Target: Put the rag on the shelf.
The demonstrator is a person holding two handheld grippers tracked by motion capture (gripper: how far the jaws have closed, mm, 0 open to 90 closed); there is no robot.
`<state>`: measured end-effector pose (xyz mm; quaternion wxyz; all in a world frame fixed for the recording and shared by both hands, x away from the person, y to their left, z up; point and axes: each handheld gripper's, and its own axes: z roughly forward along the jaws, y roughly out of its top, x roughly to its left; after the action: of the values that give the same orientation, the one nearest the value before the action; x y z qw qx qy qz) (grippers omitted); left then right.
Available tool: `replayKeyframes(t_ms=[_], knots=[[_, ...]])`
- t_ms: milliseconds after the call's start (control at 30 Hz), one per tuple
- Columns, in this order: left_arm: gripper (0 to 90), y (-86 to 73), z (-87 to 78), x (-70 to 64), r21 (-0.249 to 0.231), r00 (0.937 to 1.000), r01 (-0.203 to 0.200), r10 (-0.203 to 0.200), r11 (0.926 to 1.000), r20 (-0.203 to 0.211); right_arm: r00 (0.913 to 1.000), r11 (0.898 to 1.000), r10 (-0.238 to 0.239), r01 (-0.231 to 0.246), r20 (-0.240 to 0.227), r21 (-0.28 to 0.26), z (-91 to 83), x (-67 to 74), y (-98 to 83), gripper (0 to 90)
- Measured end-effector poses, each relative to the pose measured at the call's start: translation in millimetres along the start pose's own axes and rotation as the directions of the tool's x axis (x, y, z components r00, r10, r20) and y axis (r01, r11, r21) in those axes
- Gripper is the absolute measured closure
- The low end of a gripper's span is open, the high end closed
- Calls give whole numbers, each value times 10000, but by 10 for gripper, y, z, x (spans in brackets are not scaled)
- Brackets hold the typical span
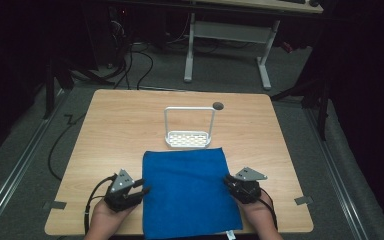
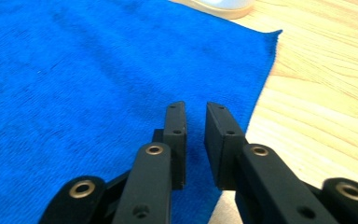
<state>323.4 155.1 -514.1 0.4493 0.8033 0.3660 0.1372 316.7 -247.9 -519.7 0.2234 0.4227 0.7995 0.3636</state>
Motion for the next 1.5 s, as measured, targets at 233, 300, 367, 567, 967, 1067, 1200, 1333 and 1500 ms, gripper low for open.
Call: replayKeyframes(t_ms=[233, 300, 367, 567, 967, 1067, 1200, 1333, 1500], knots=[[594, 174, 258, 330, -124, 9862, 708, -718, 9974, -1491, 9994, 9989, 337, -340, -112, -326, -20, -53, 12, 760], [583, 243, 381, 398, -80, 9829, 810, -813, 9967, -1650, 9993, 9986, 334, -340, -142, -405, -33, -54, 17, 758], [573, 314, 512, 442, 47, 9769, 708, -684, 9975, -2026, 9993, 9986, 337, -344, -182, -413, -36, -55, 19, 756], [570, 449, 736, 591, -22, 9752, 1271, -1254, 9919, -1822, 9991, 9985, 310, -323, -280, -447, -34, -49, 19, 755], [663, 397, 831, 705, 441, 9685, 2165, -2089, 9753, -1358, 9973, 9961, 705, -713, -183, -524, 27, -83, 22, 676], [734, 400, 844, 664, 529, 9740, 1813, -1719, 9820, -1475, 9969, 9950, 788, -783, 52, -622, 73, -90, 82, 639], [821, 402, 852, 646, 630, 9783, 1570, -1465, 9856, -1465, 9944, 9946, 902, -870, 552, -574, 209, -152, 224, 607], [853, 402, 849, 648, 640, 9797, 1538, -1438, 9860, -1398, 9909, 9937, 1087, -1060, 789, -373, 369, -257, 353, 591], [857, 407, 857, 636, 670, 9819, 1426, -1326, 9875, -1353, 9809, 9875, 1511, -1553, 1227, 253, 753, -460, 590, 497]])
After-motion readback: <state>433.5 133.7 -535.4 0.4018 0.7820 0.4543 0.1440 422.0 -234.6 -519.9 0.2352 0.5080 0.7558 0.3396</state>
